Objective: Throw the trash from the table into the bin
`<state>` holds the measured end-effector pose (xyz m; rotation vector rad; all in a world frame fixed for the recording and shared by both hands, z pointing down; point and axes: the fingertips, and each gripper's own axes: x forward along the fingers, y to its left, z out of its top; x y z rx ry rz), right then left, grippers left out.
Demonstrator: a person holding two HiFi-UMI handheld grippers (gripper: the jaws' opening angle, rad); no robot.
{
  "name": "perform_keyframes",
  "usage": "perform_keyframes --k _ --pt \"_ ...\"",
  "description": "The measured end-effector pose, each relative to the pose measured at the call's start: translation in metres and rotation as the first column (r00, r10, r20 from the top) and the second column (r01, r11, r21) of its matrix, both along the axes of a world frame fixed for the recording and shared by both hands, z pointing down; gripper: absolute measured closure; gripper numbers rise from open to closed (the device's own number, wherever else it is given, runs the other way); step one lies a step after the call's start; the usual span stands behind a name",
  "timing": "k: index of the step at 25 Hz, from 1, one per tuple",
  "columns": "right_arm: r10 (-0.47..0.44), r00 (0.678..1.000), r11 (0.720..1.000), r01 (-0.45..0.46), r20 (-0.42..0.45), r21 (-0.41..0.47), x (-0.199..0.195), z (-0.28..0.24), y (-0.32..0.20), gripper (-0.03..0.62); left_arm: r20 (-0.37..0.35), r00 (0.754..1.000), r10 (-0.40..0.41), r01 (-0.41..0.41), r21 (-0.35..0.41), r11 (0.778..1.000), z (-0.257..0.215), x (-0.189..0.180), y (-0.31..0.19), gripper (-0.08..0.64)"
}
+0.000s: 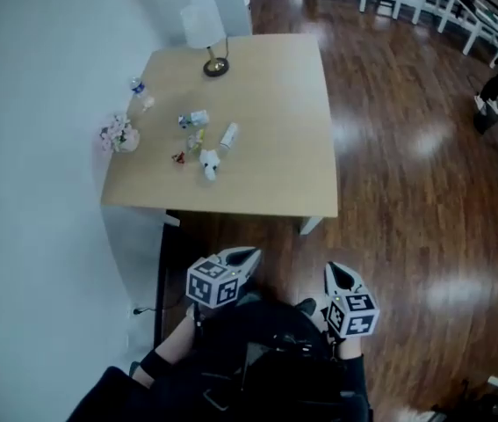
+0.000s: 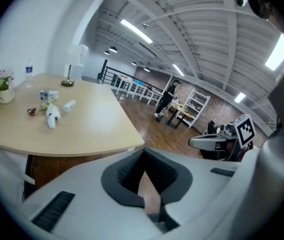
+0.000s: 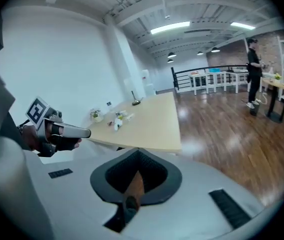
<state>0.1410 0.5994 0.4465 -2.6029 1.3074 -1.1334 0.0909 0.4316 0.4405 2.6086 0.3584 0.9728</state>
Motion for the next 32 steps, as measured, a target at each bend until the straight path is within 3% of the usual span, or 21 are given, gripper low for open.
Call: perform_keyframes --k 5,11,15,22,26,32 --pt "-0.154 0.987 0.988 0.153 -0.041 -0.034 0.000 -0.009 -0.105 0.588 -0.030 0.996 -0.089 0.089 -0.001 0.996 -0.005 -0.015 -0.078 0.557" --pt "-0.231 0.971 0.972 0.229 -0.056 -0.050 -0.002 -0.011 -0.205 0.588 -0.030 0.990 -0.137 0.138 0.009 0.990 -0.005 -0.035 -0.160 0.557" --pt "-0.302 0.952 0.951 0.297 -0.047 -0.084 -0.002 -0.011 -0.244 0.587 -0.029 0.976 -0.216 0.215 -0.033 0.976 -0.002 -0.030 -0.199 0.557" --pt "-0.380 0.924 0.922 0.375 -0.041 -0.092 0.055 0.011 -0.315 0.586 0.005 0.947 -0.322 0.322 -0.017 0.947 0.020 0.010 -0.260 0.557" --pt "-0.447 0.894 0.892 0.443 -0.023 -0.091 0.086 0.026 -0.363 0.584 0.035 0.921 -0.388 0.387 0.014 0.922 0.026 0.026 -0.294 0.557" --pt "-0.530 0.847 0.839 0.532 0.053 -0.111 0.114 0.065 -0.436 0.345 0.067 0.875 -0.480 0.480 0.019 0.877 0.040 0.051 -0.338 0.555"
